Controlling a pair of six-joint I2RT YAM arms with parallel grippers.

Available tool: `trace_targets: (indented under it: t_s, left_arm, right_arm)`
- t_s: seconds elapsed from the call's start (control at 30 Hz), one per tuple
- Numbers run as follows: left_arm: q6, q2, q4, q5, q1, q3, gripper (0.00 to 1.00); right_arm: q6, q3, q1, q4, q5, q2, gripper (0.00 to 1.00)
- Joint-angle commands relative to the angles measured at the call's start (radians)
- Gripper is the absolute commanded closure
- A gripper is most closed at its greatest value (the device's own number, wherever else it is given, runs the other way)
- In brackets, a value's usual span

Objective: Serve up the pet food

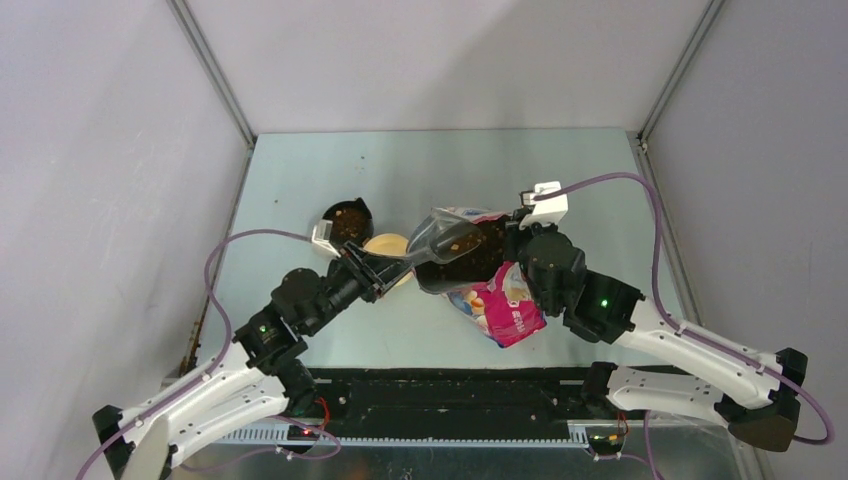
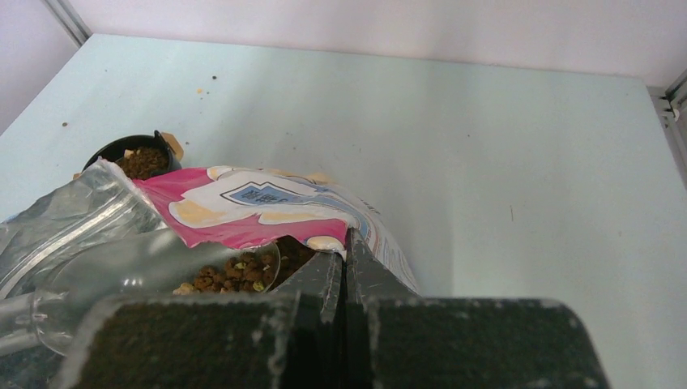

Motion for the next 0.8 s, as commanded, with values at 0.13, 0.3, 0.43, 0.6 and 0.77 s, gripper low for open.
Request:
trace_targets:
  t_s: [0.13,0.3,0.43,0.6,0.77]
  left_arm:
    - [-0.106,-0.084,0.135,-0.053,0.009,-0.067,1.00]
    - [-0.132,-0.135,0.148,-0.067,0.008,-0.105,1.00]
    - [-0.120,-0.159,0.108,-0.070,0.008,-0.094,1.00]
    - [-0.095,-0.203,0.013,-0.113,0.008,-0.063,1.00]
    - [-0.073,-0.184,-0.084,-0.121,0.009,-0.022,1.00]
  right_arm:
    - [0.012,0.117,0.032,0.229,0.039,-0.103,1.00]
    - [-0.003,0.116,0.034,0.238,0.043,-0.105,1.00]
    - [-0.010,0.116,0.036,0.234,0.051,-0.111,1.00]
    - [-0.020,0.117,0.036,0.229,0.061,-0.120,1.00]
    - [-0.025,0.117,0.038,0.226,0.065,-0.120,1.00]
